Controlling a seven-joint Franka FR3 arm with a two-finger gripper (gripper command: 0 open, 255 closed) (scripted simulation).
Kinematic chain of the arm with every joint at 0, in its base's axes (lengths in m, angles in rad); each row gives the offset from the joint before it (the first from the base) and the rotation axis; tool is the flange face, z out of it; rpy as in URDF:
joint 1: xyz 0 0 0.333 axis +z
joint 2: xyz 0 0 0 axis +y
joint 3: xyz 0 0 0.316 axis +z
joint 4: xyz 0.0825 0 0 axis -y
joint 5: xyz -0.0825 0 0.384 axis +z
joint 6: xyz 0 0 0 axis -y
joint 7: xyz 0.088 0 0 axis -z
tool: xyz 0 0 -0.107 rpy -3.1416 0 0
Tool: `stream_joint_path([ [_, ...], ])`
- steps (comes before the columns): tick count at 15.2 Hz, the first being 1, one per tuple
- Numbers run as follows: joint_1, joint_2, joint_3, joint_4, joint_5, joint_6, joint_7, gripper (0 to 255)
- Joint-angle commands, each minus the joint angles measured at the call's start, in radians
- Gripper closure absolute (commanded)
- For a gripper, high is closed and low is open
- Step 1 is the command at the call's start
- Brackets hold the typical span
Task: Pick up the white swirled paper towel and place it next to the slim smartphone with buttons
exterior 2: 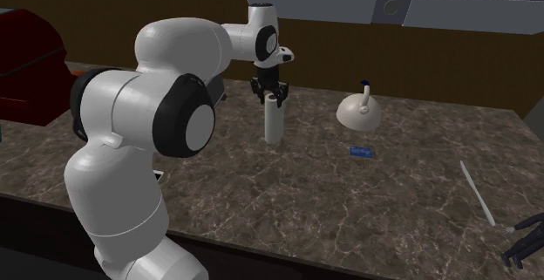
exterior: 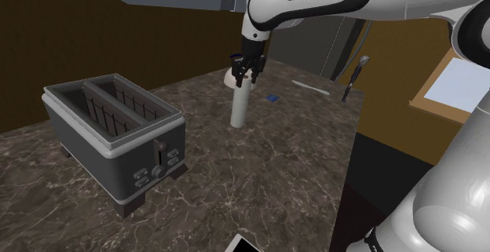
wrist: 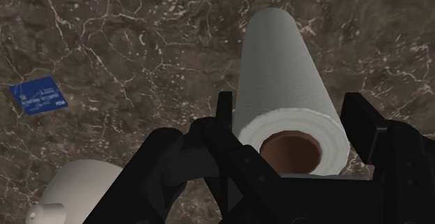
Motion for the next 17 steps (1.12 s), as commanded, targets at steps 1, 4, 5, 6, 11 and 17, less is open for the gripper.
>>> stream_joint_path([
  [1,0.0,-0.003,0.0,0.016,0.001,-0.02,-0.002,255],
  [4,0.0,-0.006,0.0,0.053,0.002,-0.059,-0.005,255],
  [5,0.0,-0.006,0.0,0.066,0.003,-0.072,-0.006,255],
  [6,0.0,-0.007,0.0,0.079,0.003,-0.086,-0.006,255],
  [11,0.001,-0.005,0.001,0.148,0.004,-0.153,-0.011,255],
  [17,0.012,-0.096,0.012,0.114,0.016,-0.211,0.006,255],
])
